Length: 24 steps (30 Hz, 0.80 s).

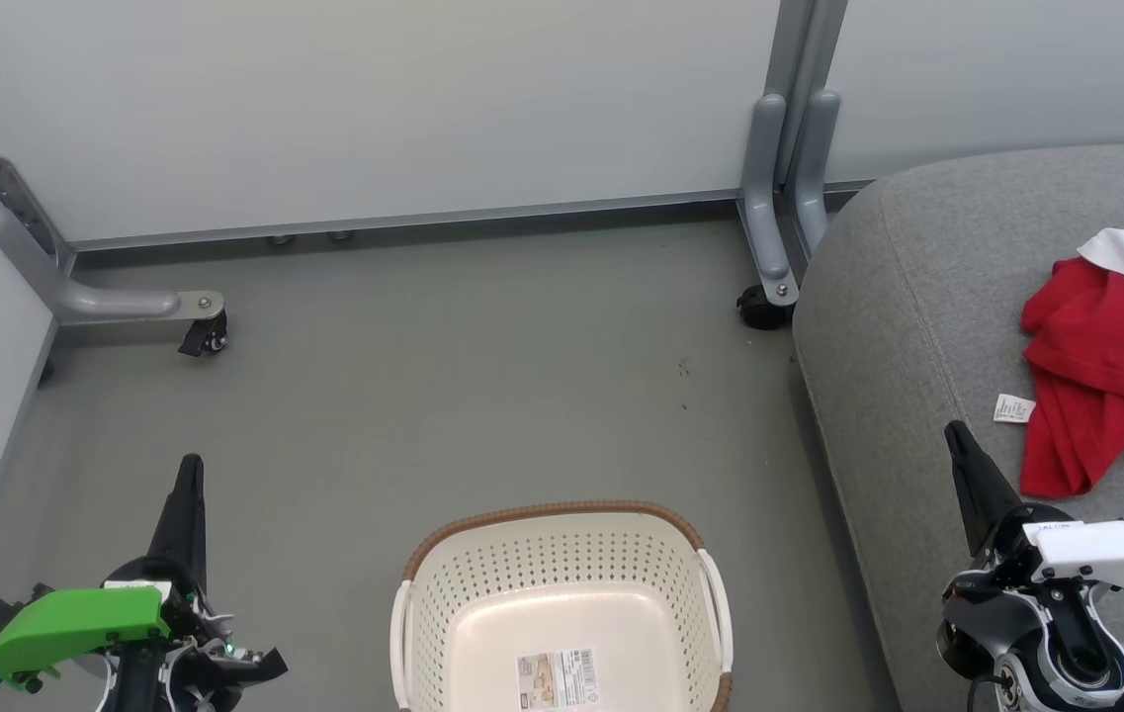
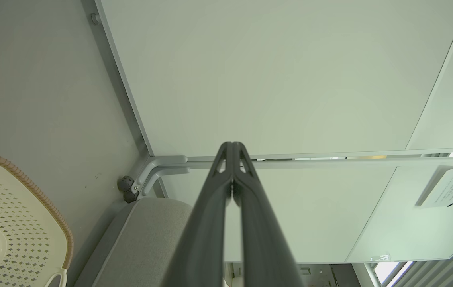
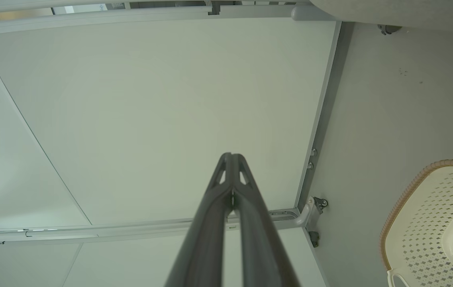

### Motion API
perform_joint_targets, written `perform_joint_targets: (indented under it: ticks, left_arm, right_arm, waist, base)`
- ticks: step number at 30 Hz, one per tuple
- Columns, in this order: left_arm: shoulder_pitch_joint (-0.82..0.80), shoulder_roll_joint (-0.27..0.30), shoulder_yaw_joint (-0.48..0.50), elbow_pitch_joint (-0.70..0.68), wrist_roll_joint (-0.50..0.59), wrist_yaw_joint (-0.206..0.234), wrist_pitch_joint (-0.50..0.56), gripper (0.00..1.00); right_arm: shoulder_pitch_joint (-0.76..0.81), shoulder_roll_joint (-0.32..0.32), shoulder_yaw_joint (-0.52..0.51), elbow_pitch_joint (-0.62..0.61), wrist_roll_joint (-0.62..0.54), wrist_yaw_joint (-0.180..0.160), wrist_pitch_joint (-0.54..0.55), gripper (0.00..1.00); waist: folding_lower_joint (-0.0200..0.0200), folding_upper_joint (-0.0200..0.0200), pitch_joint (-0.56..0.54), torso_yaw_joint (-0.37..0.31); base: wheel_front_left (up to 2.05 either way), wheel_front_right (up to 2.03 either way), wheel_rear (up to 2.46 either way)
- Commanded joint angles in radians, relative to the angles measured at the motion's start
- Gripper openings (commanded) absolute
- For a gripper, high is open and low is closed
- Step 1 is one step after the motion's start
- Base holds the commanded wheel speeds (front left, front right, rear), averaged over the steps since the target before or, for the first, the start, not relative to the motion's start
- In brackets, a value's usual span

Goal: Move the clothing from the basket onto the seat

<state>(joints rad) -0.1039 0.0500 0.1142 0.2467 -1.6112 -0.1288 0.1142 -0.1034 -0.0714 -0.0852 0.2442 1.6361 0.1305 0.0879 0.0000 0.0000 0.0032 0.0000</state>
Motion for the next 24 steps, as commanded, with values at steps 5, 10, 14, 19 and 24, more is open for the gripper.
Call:
perform_joint_targets:
  ticks: [5,10,14,19,24]
  left_arm:
    - [-0.011,0.000,0.003,-0.002,-0.003,-0.005,0.004,0.00]
    - [-0.011,0.000,0.002,-0.002,-0.003,-0.005,0.004,0.00]
    - [-0.011,0.000,0.002,-0.002,-0.003,-0.005,0.004,0.00]
    - [-0.011,0.000,0.002,-0.002,-0.003,-0.005,0.004,0.00]
    - [-0.011,0.000,0.002,-0.002,-0.003,-0.005,0.004,0.00]
  right_arm:
    - [-0.007,0.003,-0.004,0.002,-0.003,0.000,0.007,0.00]
    - [-0.007,0.005,-0.006,0.002,-0.005,0.001,0.008,0.00]
    - [-0.008,0.006,-0.007,0.002,-0.006,0.000,0.008,0.00]
    - [-0.008,0.007,-0.009,0.003,-0.007,0.000,0.010,0.00]
    - [-0.008,0.008,-0.010,0.003,-0.008,0.001,0.012,0.00]
  waist:
    - [0.0000,0.0000,0.000,0.000]
    - [0.0000,0.0000,0.000,0.000]
    - [0.0000,0.0000,0.000,0.000]
    - [0.0000,0.0000,0.000,0.000]
    - [0.0000,0.0000,0.000,0.000]
  base:
    - [0.00,0.00,0.00]
    - [0.00,0.00,0.00]
    - [0.00,0.00,0.00]
    - [0.00,0.00,0.00]
    - [0.00,0.00,0.00]
